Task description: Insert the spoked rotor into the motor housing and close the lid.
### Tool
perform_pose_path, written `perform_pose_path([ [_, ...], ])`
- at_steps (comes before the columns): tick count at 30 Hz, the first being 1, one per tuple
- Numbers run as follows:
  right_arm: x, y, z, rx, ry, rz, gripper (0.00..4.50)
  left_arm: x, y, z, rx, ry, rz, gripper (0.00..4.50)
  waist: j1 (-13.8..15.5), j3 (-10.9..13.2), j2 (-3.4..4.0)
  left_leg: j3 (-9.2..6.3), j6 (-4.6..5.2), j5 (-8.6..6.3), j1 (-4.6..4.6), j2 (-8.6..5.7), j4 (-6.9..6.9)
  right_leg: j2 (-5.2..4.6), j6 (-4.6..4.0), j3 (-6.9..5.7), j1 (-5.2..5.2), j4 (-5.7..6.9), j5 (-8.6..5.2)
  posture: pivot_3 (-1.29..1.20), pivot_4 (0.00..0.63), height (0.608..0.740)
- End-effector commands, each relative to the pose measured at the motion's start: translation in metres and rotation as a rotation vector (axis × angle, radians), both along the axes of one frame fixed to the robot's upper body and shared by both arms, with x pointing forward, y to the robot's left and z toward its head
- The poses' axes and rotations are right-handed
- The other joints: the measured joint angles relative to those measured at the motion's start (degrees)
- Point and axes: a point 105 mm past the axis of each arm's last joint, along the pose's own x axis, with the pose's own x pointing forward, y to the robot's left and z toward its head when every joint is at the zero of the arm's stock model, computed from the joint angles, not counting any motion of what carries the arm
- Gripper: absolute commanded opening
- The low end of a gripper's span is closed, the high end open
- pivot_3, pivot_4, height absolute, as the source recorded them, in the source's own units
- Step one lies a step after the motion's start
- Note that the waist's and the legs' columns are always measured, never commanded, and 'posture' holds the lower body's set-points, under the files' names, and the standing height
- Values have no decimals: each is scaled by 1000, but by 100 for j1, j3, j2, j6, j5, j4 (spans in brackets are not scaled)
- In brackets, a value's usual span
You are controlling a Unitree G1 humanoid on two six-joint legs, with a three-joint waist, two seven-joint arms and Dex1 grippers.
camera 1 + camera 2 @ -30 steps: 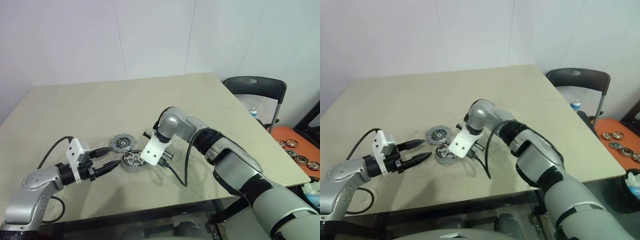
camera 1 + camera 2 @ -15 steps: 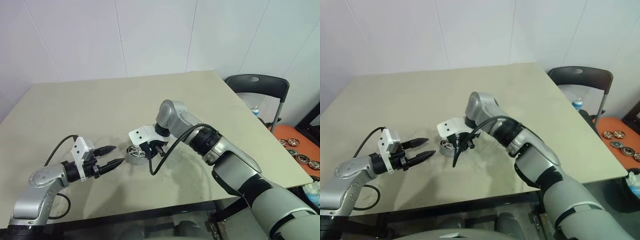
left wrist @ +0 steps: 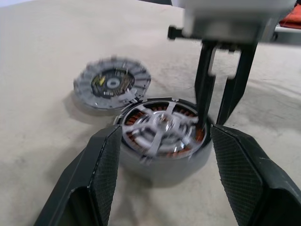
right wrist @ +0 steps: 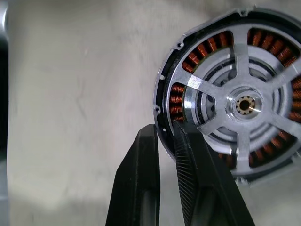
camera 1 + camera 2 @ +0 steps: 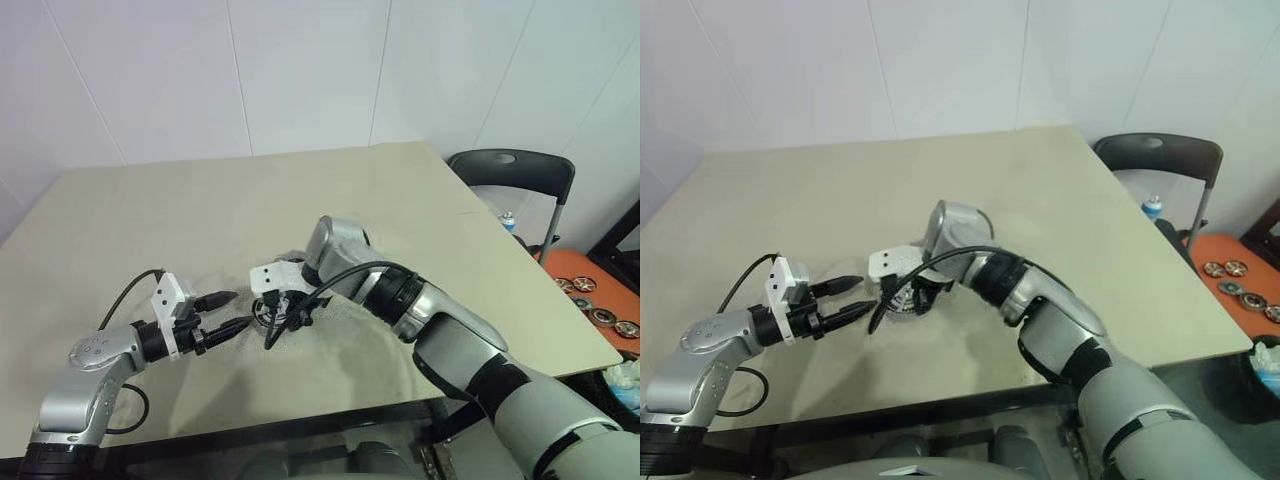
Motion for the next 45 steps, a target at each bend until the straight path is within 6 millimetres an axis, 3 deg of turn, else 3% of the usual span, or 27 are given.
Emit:
perform_pose_path([
  [1,6,4,1,10,-52,-28,563,1,0,9,11,-48,-3,3190,-2,0,0,0,0,0,0,0,2,0,0,0,0,0,0,0,0,740],
  [4,7,7,0,22,-59,-34,740,-1,2,9,13,-47,3,3190,-9,-1,-2,0,-1,0,7,0,2,1,0,0,8,1,0,0,0,740],
  [9,8,12,2,35,-47,-72,1999,-3,1,9,10,-46,9,3190,-52,-2,-3,0,-5,3,20,4,1,4,0,-1,16,6,0,0,0,740],
  [22,-6,17,55,188,-19,139,1999,1,4,12,13,-52,12,3190,-16,-4,-7,-6,-5,0,-6,1,-9,-3,0,-7,-10,-3,1,0,0,740],
  [24,-1,16,59,233,-126,234,1999,1,4,12,15,-55,12,3190,-23,-5,-8,-3,-5,-4,-9,2,-9,-3,0,-7,-17,-3,1,0,0,740],
  [26,17,5,50,220,-423,456,1999,2,4,13,15,-57,14,3190,-18,-2,-5,0,-4,-4,-9,2,-9,-4,1,-8,-19,-3,1,0,0,740],
  [28,23,-2,41,215,-535,576,1999,2,5,13,16,-58,15,3190,10,-1,-5,1,-3,-5,-4,0,-4,-7,2,-13,-12,-9,0,0,0,740],
  [35,18,-10,23,210,-564,788,1999,1,6,14,18,-58,18,3190,-58,-9,-24,12,-3,-3,6,9,-4,0,0,-6,1,-5,1,0,0,740],
  [45,17,-14,11,173,-508,808,1999,0,8,13,24,-57,26,3190,-5,-5,-19,9,-2,-4,5,8,-2,1,-1,-6,5,-7,1,0,0,740],
])
